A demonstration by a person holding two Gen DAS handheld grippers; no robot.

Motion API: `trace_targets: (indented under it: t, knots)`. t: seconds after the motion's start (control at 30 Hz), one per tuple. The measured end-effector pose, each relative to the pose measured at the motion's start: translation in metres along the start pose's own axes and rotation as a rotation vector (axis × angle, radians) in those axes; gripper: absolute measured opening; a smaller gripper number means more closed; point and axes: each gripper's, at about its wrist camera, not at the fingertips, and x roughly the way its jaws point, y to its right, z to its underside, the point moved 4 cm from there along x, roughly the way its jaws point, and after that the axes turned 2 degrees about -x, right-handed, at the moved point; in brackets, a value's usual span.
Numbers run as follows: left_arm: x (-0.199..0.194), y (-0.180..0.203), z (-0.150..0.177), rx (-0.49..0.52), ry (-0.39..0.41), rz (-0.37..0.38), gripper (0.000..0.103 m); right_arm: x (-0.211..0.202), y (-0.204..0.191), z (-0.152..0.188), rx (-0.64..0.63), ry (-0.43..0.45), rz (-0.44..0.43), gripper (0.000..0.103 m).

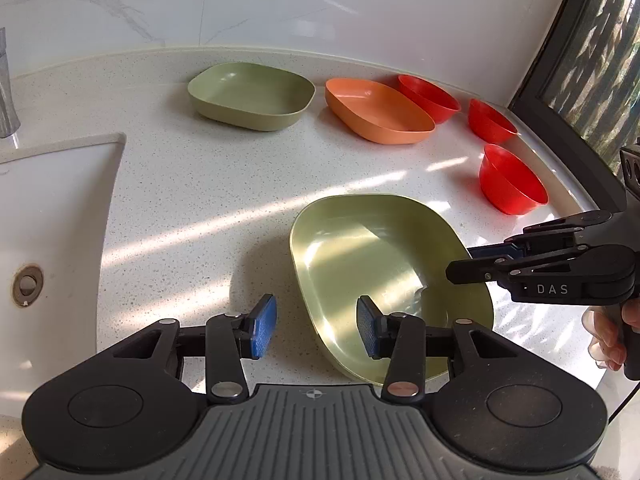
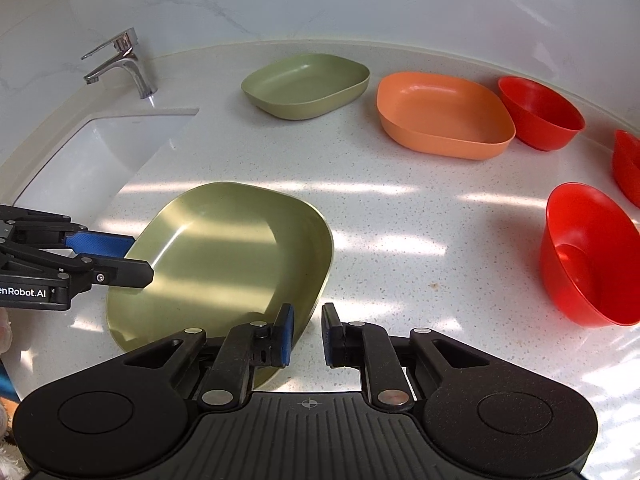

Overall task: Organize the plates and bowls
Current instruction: 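Lift the green plate with the left tool toward the sink, then lower the green plate onto the counter and open the left tool, then move the left tool over the orange square plate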

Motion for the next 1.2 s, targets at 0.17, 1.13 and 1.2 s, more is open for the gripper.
trace_targets:
  t: [0.17, 1.13, 1.2]
  knots:
    - [-0.013, 0.000, -0.006, 0.014, 0.050, -0.030, 0.060, -0.005, 0.003, 0.000, 0.015, 0.023, 0.014, 0.025]
    - [-0.069, 0.006, -0.126, -0.103, 0.382, -0.248, 0.098, -0.074, 0.060, -0.080, 0.036, 0.325, 0.162, 0.102]
    - [-0.067, 0.011, -0.139, -0.081, 0.385, -0.268, 0.098, -0.075, 0.068, -0.089, 0.027, 0.337, 0.168, 0.102]
